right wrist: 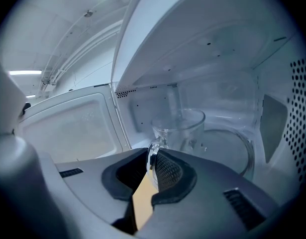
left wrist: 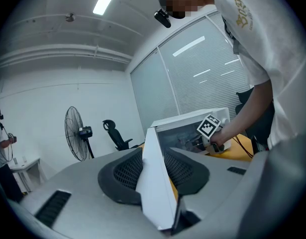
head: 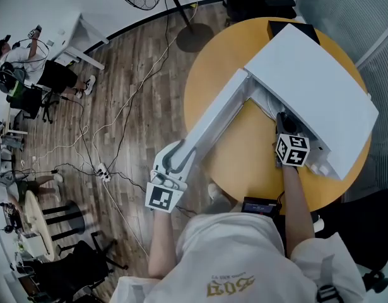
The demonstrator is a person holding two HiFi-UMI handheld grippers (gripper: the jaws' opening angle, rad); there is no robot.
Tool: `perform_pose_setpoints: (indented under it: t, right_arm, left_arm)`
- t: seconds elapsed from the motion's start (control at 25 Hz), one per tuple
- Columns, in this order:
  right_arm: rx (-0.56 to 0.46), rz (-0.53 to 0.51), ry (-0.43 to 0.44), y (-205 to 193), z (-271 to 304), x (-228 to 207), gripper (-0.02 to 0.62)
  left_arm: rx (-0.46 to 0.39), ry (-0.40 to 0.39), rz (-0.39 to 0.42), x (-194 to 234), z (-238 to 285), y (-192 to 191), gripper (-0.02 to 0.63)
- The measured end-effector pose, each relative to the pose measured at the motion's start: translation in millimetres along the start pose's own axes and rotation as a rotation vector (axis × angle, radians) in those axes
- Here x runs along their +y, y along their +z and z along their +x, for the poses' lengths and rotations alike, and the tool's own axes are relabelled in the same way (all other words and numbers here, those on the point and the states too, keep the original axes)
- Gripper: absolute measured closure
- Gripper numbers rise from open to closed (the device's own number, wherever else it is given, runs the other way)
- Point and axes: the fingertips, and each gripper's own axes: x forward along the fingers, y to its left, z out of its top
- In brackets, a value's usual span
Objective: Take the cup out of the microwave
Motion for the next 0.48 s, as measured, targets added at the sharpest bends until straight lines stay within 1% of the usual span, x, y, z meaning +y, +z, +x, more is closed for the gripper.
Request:
perform_pose_setpoints:
  t: [0.32,0.48]
  right_arm:
    - [-0.043,-0.025,0.014,3.3,-1.9,2.9,0.558]
    - [-0.068,-0.004,0.011,7.2,-5.4,7.4,0.561]
  left_arm:
    - [-0.010,-0.010,0.013,-3.0,2.1,-1.1,0.456]
    - [-0.014,-0.017,0.026,-0.7,1.4,1.1,0.456]
